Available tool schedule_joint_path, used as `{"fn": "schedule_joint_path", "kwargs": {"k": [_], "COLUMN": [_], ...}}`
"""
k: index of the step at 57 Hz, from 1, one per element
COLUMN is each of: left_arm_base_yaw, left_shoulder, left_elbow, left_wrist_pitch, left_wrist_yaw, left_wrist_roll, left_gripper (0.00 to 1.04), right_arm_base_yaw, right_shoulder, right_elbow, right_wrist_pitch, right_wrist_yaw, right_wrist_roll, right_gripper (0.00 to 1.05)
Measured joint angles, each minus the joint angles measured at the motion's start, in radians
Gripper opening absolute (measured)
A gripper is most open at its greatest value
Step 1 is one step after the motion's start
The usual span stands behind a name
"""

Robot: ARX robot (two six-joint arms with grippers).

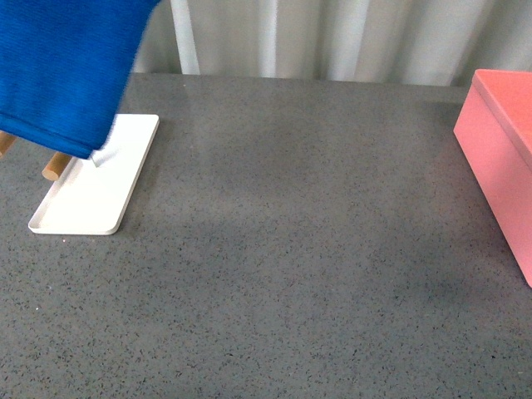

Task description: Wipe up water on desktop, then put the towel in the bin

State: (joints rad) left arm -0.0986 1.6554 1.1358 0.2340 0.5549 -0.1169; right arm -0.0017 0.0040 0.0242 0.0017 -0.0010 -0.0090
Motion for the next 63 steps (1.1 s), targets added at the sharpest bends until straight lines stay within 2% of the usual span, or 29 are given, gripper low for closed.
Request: {"fn": "schedule_joint_path", "kwargs": {"k": [9, 19, 29, 36, 44, 47, 49, 56, 59, 63], "left_arm_base_yaw": [-0.131, -0.255, -0.309, -0.338, -0.343, -0.343, -0.343, -0.344, -0.344, -0.344], "left_shoulder": [-0.069, -0.075, -0.053, -0.035, -0.024, -0.024, -0.024, -0.024, -0.024, -0.024], "left_elbow": [-0.138, -0.2, -0.203, -0.196, -0.196, -0.196, -0.195, -0.195, -0.195, -0.195], "left_wrist_pitch": [0.187, 0.249, 0.277, 0.241, 0.237, 0.237, 0.238, 0.237, 0.238, 0.238], "left_wrist_yaw": [0.082, 0.048, 0.003, -0.09, -0.094, -0.097, -0.1, -0.1, -0.101, -0.101], "left_wrist_roll": [-0.169, -0.256, -0.286, -0.24, -0.213, -0.206, -0.205, -0.202, -0.202, -0.202], "left_gripper": [0.05, 0.05, 0.05, 0.05, 0.05, 0.05, 0.05, 0.05, 0.05, 0.05], "right_arm_base_yaw": [0.0, 0.0, 0.0, 0.0, 0.0, -0.042, -0.072, -0.198, -0.234, -0.236], "right_shoulder": [0.0, 0.0, 0.0, 0.0, 0.002, 0.114, 0.183, 0.415, 0.546, 0.687], "right_elbow": [0.0, 0.0, 0.0, 0.0, 0.0, 0.068, 0.088, 0.149, 0.196, 0.242], "right_wrist_pitch": [0.0, 0.0, 0.0, 0.0, -0.002, -0.179, -0.201, -0.117, -0.058, -0.019], "right_wrist_yaw": [0.0, 0.0, 0.0, 0.0, -0.002, -0.105, -0.154, -0.337, -0.503, -0.672], "right_wrist_roll": [0.0, 0.0, 0.0, 0.0, 0.0, 0.112, 0.148, 0.23, 0.222, 0.175], "right_gripper": [0.98, 0.98, 0.98, 0.98, 0.98, 0.98, 0.98, 0.98, 0.98, 0.98]}}
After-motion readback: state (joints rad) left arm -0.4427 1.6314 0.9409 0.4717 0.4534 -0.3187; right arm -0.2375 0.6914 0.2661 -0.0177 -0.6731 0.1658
